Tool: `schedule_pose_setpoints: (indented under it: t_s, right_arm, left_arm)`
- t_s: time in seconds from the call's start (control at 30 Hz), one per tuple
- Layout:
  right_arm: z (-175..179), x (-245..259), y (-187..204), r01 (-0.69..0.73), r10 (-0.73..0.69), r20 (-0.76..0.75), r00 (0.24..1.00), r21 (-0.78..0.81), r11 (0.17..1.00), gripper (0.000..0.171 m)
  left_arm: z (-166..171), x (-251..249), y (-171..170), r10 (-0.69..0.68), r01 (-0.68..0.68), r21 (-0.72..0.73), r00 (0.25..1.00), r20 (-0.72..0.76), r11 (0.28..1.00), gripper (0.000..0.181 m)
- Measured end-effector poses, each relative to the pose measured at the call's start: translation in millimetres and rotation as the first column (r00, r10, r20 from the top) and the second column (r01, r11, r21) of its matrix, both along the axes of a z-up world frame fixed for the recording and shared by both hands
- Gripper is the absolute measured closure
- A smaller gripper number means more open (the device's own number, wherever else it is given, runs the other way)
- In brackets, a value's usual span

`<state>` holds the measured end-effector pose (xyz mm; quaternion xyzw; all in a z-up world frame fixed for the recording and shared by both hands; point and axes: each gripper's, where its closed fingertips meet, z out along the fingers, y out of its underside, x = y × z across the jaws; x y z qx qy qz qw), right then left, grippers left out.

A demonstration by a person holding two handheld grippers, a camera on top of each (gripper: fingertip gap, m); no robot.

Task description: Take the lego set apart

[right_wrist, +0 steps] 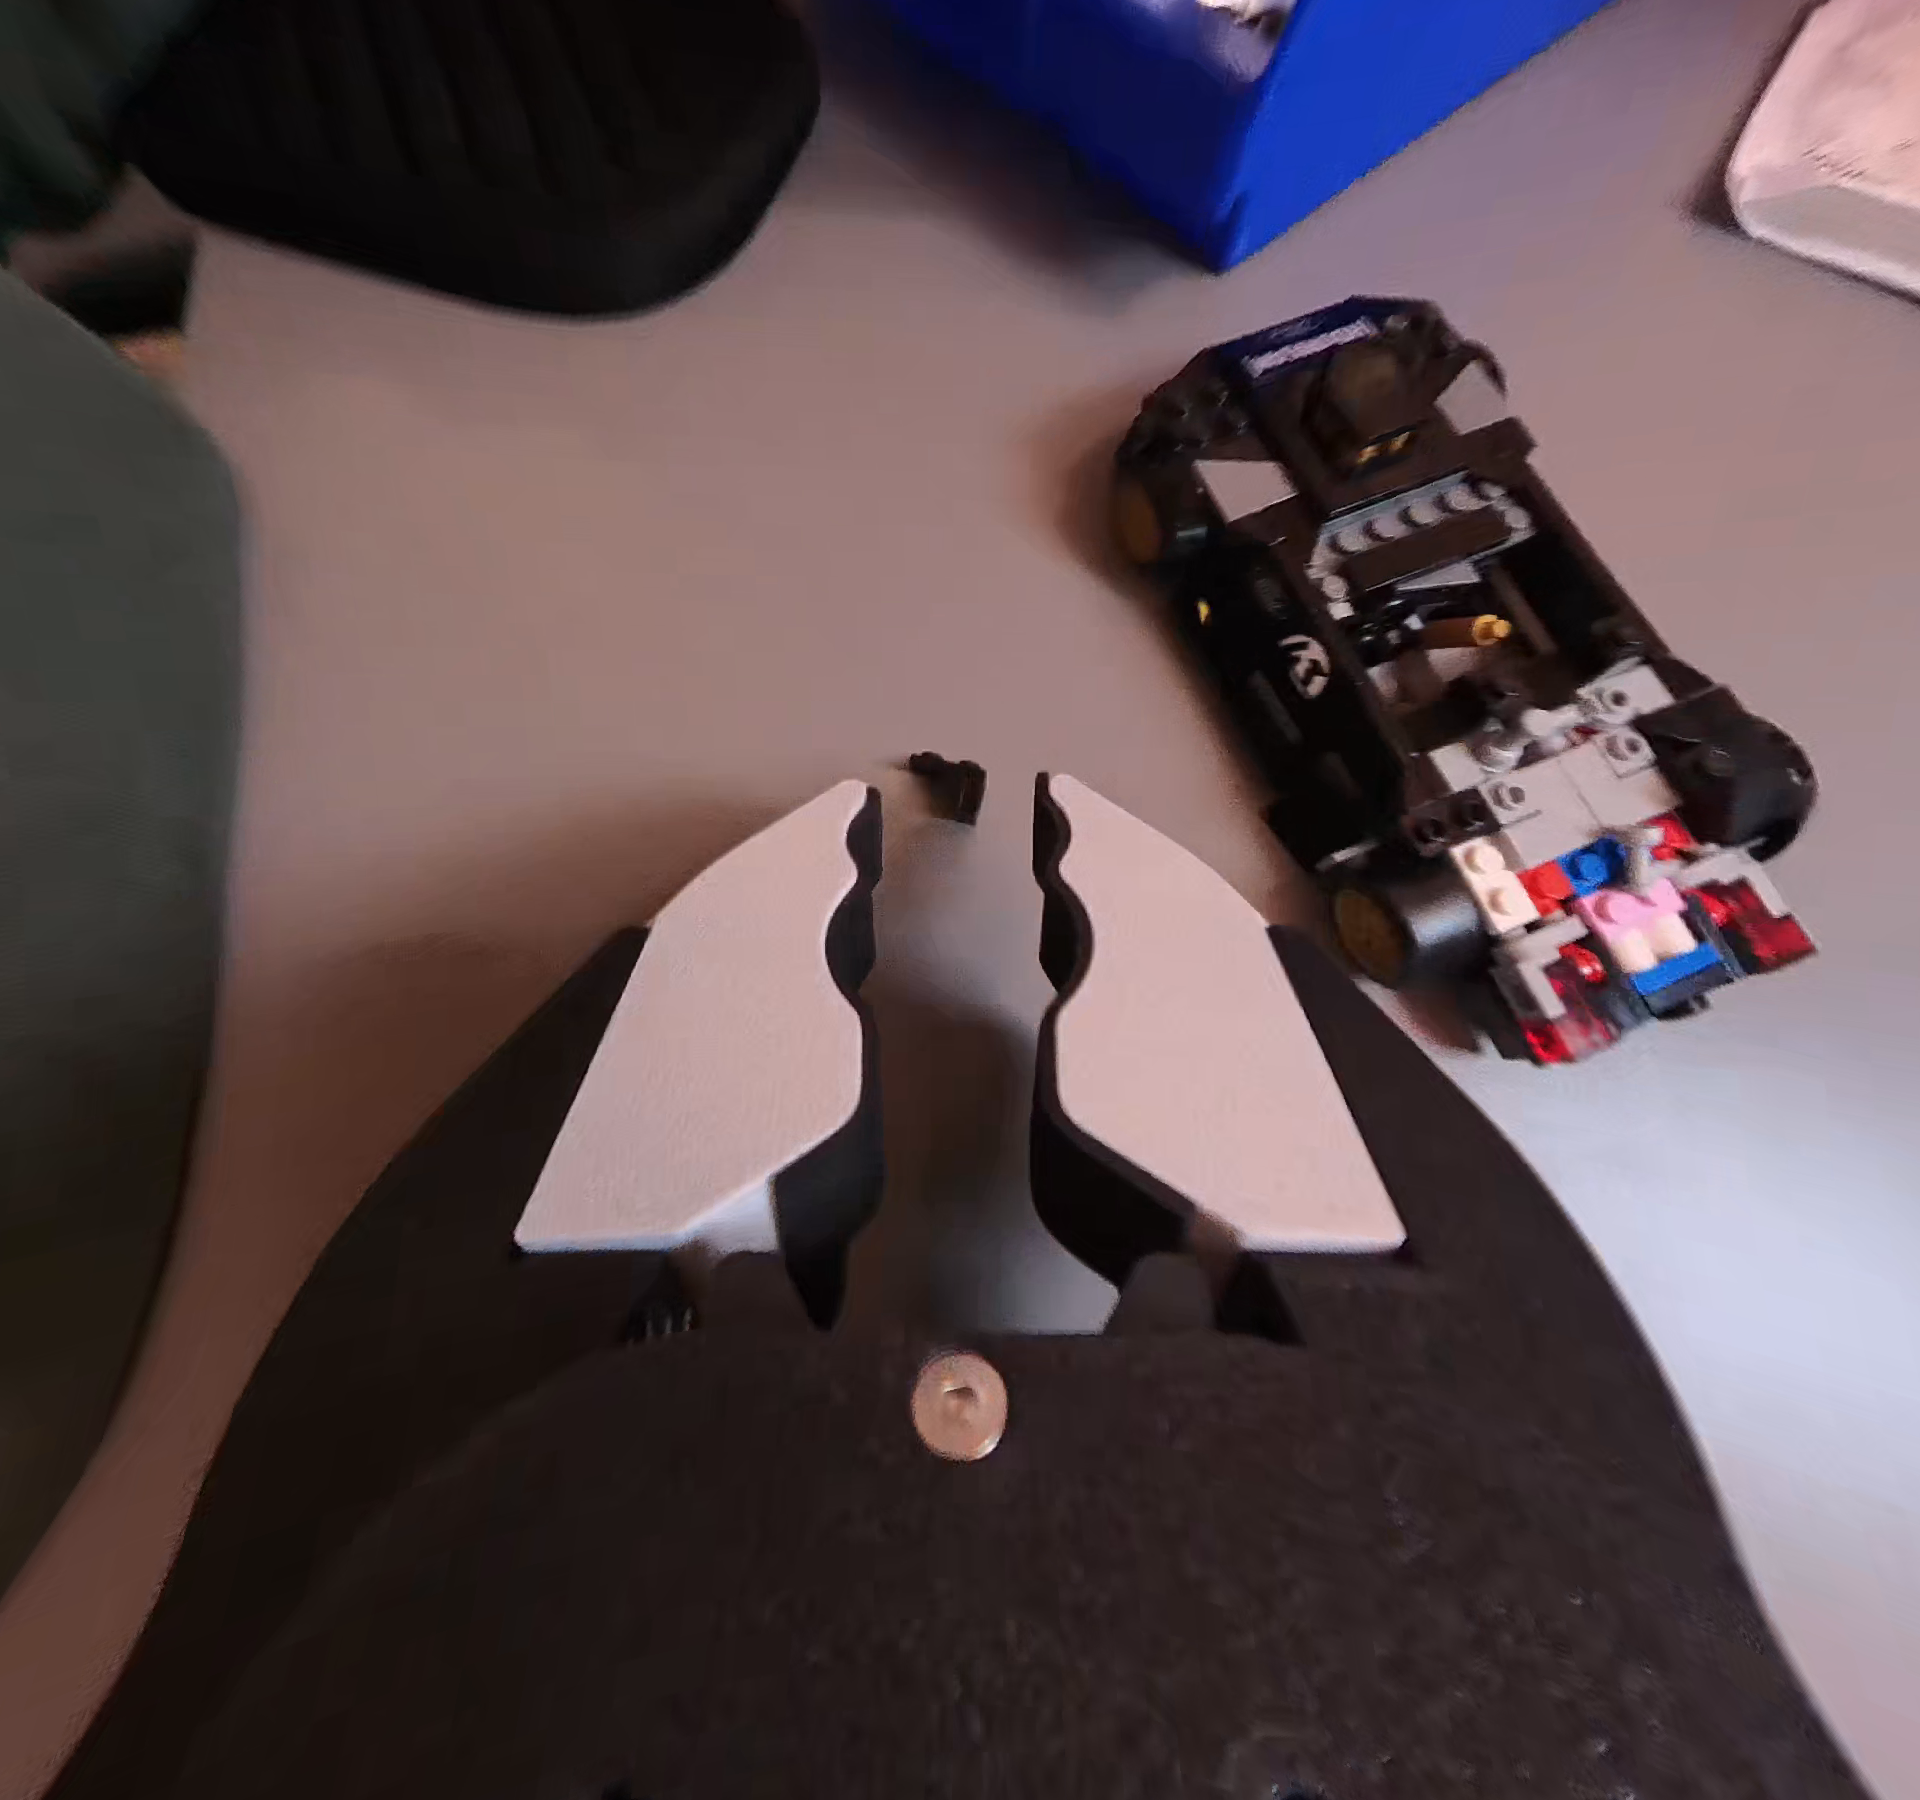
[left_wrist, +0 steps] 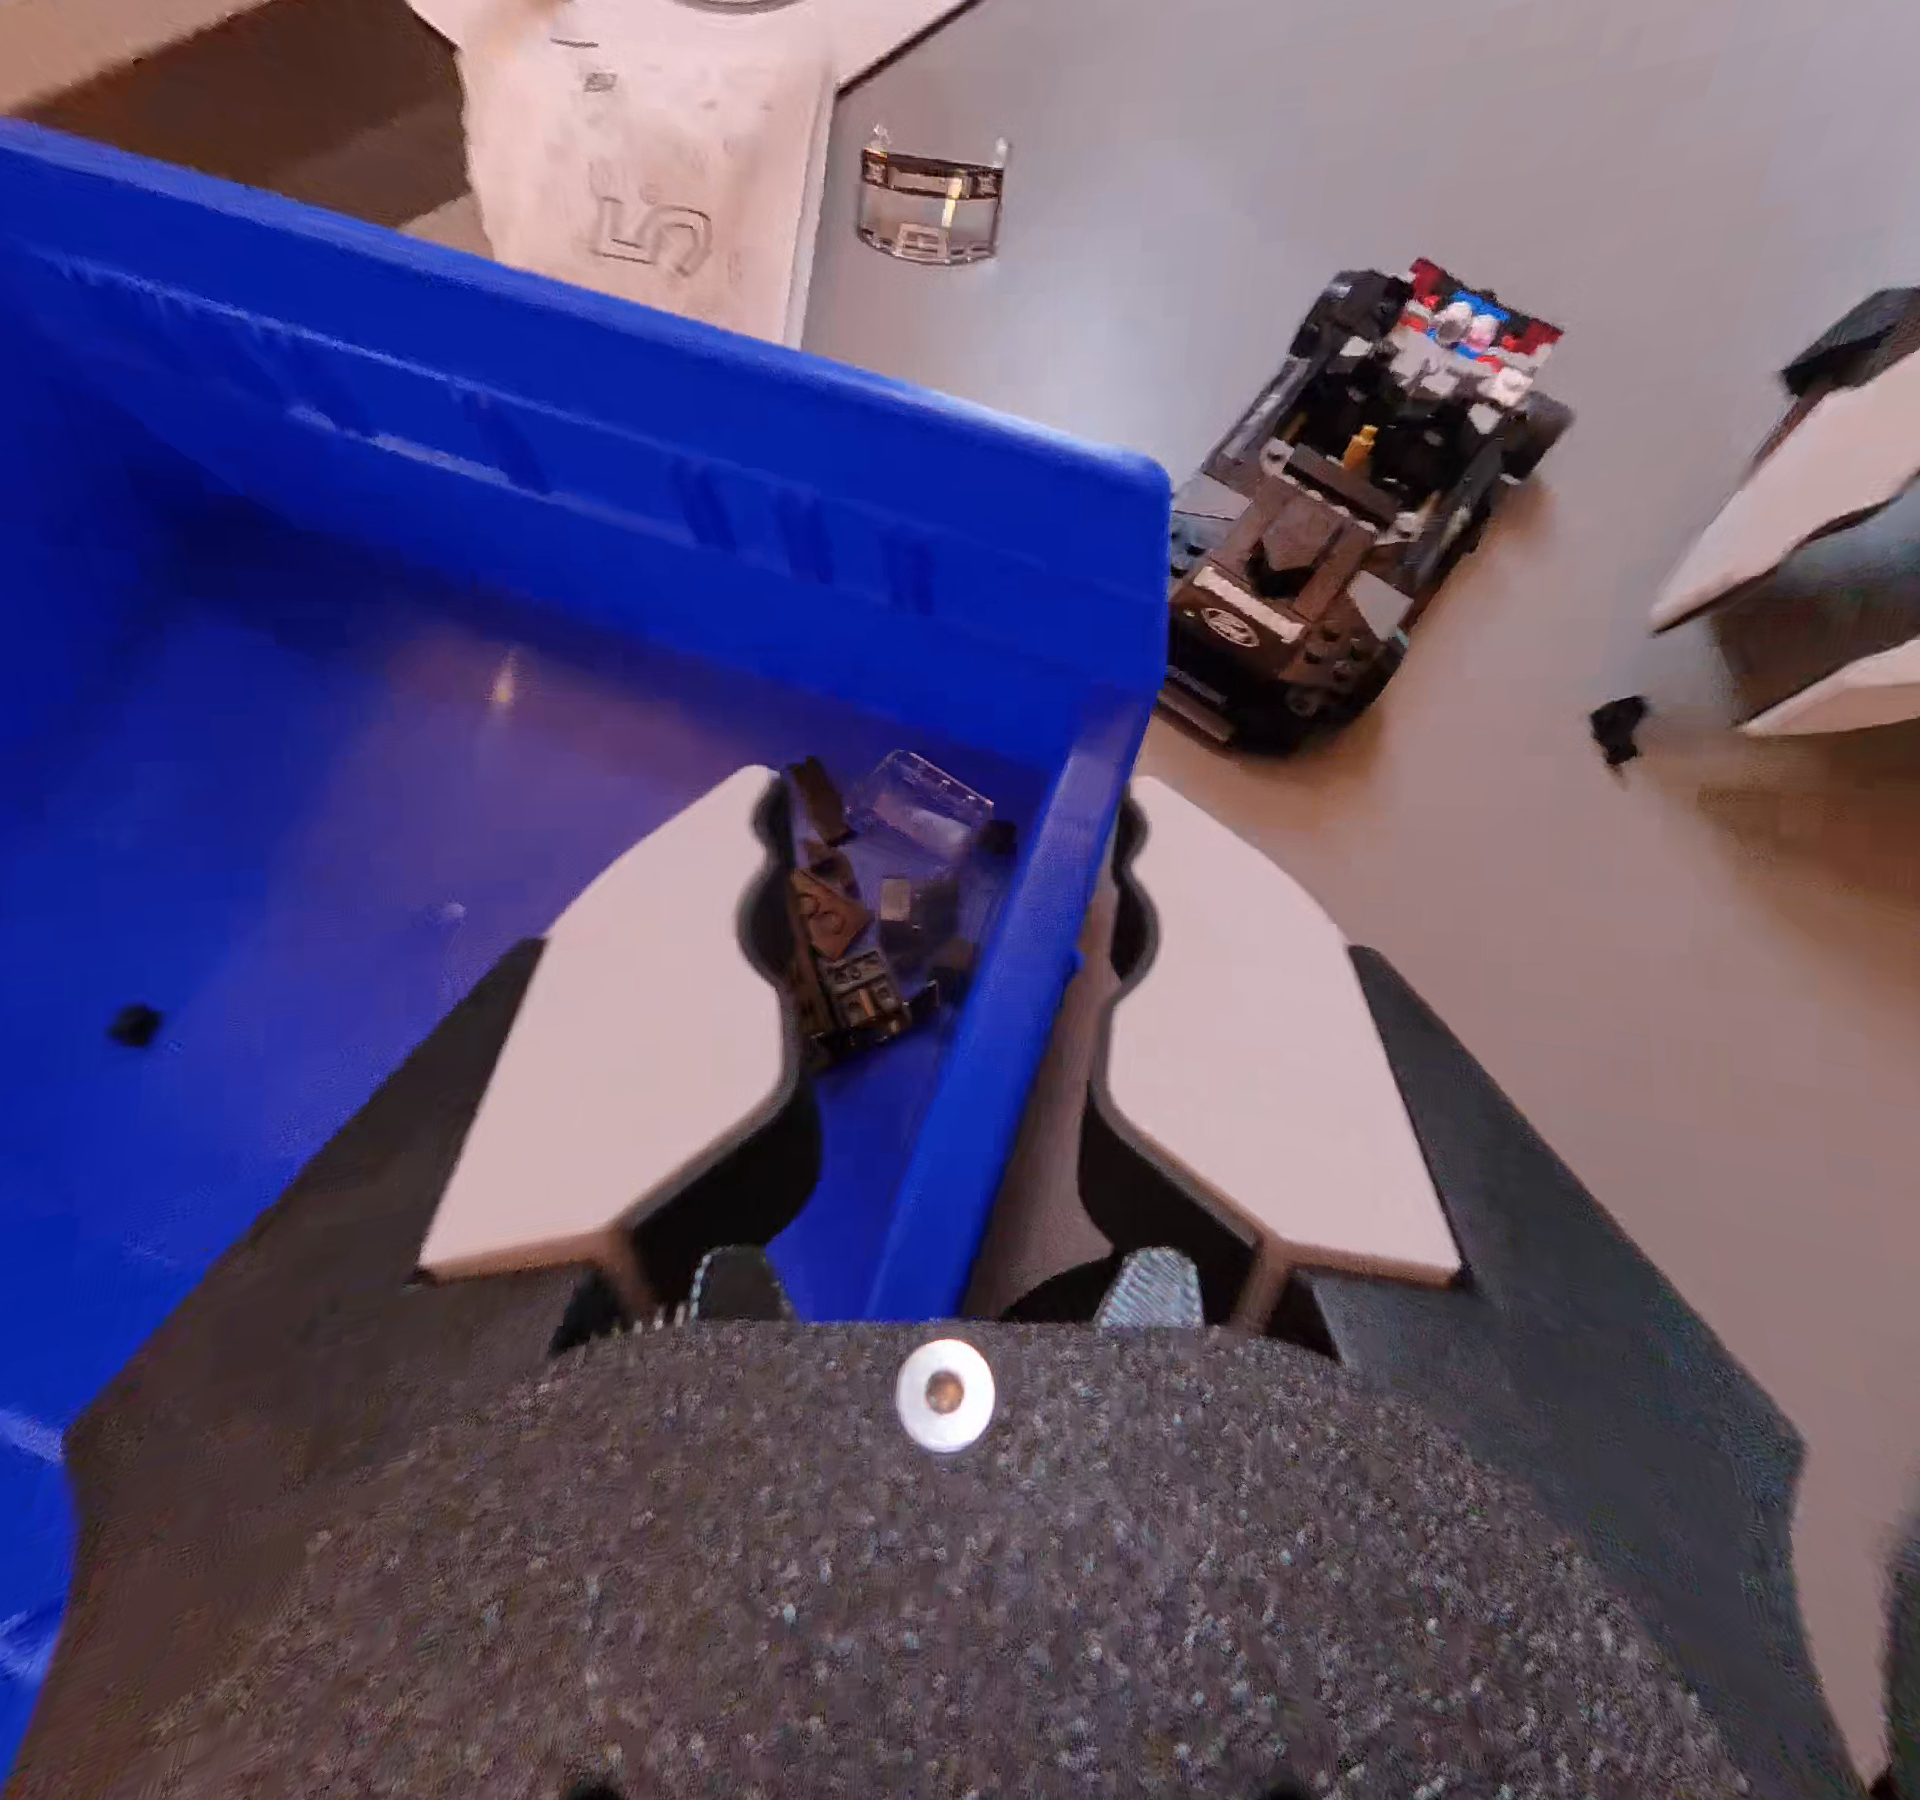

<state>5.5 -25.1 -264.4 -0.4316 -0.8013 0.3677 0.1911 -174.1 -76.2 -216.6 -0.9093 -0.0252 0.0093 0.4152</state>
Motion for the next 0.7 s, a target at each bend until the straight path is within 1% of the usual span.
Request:
schedule_pose_setpoints:
  t_s: [0.03,0.07,0.13,0.17,0.2,0.23,0.27,0.3,0.33,0.37,0.4,0.43,0.47,0.5,0.53,0.57,0.6,0.63,0.67,0.7]
  right_arm:
    - [-4.6,-0.9,-0.7,-0.009,0.008,0.015,1.000,0.040,0.999,0.143]
    - [-8.7,-1.9,-0.9,-0.015,0.013,0.032,0.999,0.073,0.997,0.143]
    - [-16.2,-4.0,-1.2,-0.027,0.019,0.063,0.998,0.126,0.992,0.144]
    - [-18.3,-6.1,0.4,-0.023,0.013,0.064,0.998,0.160,0.987,0.147]
    - [-18.7,-8.3,3.3,-0.018,0.008,0.053,0.999,0.202,0.979,0.158]
    - [-18.1,-9.9,4.5,-0.023,0.015,0.037,0.999,0.229,0.973,0.165]
    - [-15.6,-11.4,2.5,-0.027,0.025,0.013,1.000,0.214,0.976,0.165]
    - [-11.3,-11.5,-1.9,-0.026,0.026,0.002,1.000,0.148,0.989,0.166]
    - [-4.7,-11.1,-6.7,-0.019,0.019,0.006,1.000,0.042,0.999,0.166]
    - [5.1,-11.3,-10.1,-0.004,0.005,0.008,1.000,-0.085,0.996,0.166]
    - [17.3,-11.1,-13.1,0.008,-0.005,0.016,1.000,-0.228,0.974,0.166]
    - [32.9,-10.8,-16.0,0.015,-0.008,0.021,1.000,-0.385,0.923,0.166]
    - [51.2,-9.5,-18.3,0.013,0.001,0.025,1.000,-0.545,0.838,0.166]
    - [69.2,-7.7,-18.7,0.008,0.017,0.031,0.999,-0.687,0.727,0.166]
    - [83.6,-5.3,-17.6,0.008,0.042,0.042,0.998,-0.795,0.607,0.166]
    - [92.2,-2.1,-16.8,0.017,0.082,0.066,0.994,-0.867,0.498,0.166]
    - [96.1,1.7,-17.1,0.027,0.131,0.088,0.988,-0.912,0.409,0.166]
    - [97.6,5.3,-18.0,0.031,0.173,0.096,0.980,-0.938,0.345,0.166]
    - [97.6,9.8,-20.5,0.028,0.217,0.097,0.971,-0.952,0.305,0.166]
    - [96.8,13.8,-23.5,0.025,0.254,0.100,0.962,-0.958,0.286,0.166]
  left_arm:
    - [-1.7,4.0,-1.3,-0.016,0.016,-0.006,0.999,0.039,1.000,0.115]
    - [-1.1,6.2,-1.2,-0.027,0.027,0.005,0.998,0.056,1.000,0.110]
    - [7.2,9.7,1.6,-0.049,0.046,0.068,0.998,0.043,0.997,0.111]
    - [13.9,14.9,3.6,-0.074,0.071,0.108,0.997,0.031,0.992,0.115]
    - [21.3,24.7,5.9,-0.123,0.118,0.154,0.992,0.023,0.981,0.124]
    - [28.9,38.3,8.3,-0.186,0.179,0.201,0.982,0.016,0.963,0.135]
    - [35.6,53.6,10.7,-0.251,0.242,0.246,0.968,0.007,0.939,0.143]
    - [40.3,70.0,12.7,-0.320,0.310,0.280,0.947,-0.010,0.909,0.149]
    - [42.3,85.8,14.4,-0.383,0.376,0.302,0.923,-0.038,0.876,0.152]
    - [42.6,99.4,16.6,-0.431,0.431,0.317,0.899,-0.075,0.845,0.152]
    - [41.1,111.7,18.8,-0.471,0.480,0.324,0.875,-0.112,0.815,0.151]
    - [39.4,123.4,20.7,-0.506,0.523,0.328,0.851,-0.143,0.787,0.150]
    - [39.0,134.7,22.7,-0.534,0.558,0.336,0.828,-0.170,0.759,0.149]
    - [40.1,145.2,24.4,-0.557,0.590,0.347,0.806,-0.199,0.729,0.149]
    - [42.0,155.2,25.4,-0.581,0.621,0.357,0.782,-0.225,0.698,0.150]
    - [44.7,163.6,26.8,-0.598,0.646,0.366,0.762,-0.248,0.670,0.150]
    - [47.7,170.2,28.4,-0.612,0.665,0.373,0.745,-0.266,0.647,0.150]
    - [49.8,176.0,29.8,-0.630,0.683,0.376,0.727,-0.273,0.626,0.151]
    - [50.4,181.2,31.1,-0.652,0.701,0.373,0.708,-0.271,0.607,0.152]
    - [50.9,185.8,32.6,-0.669,0.716,0.372,0.692,-0.271,0.590,0.154]
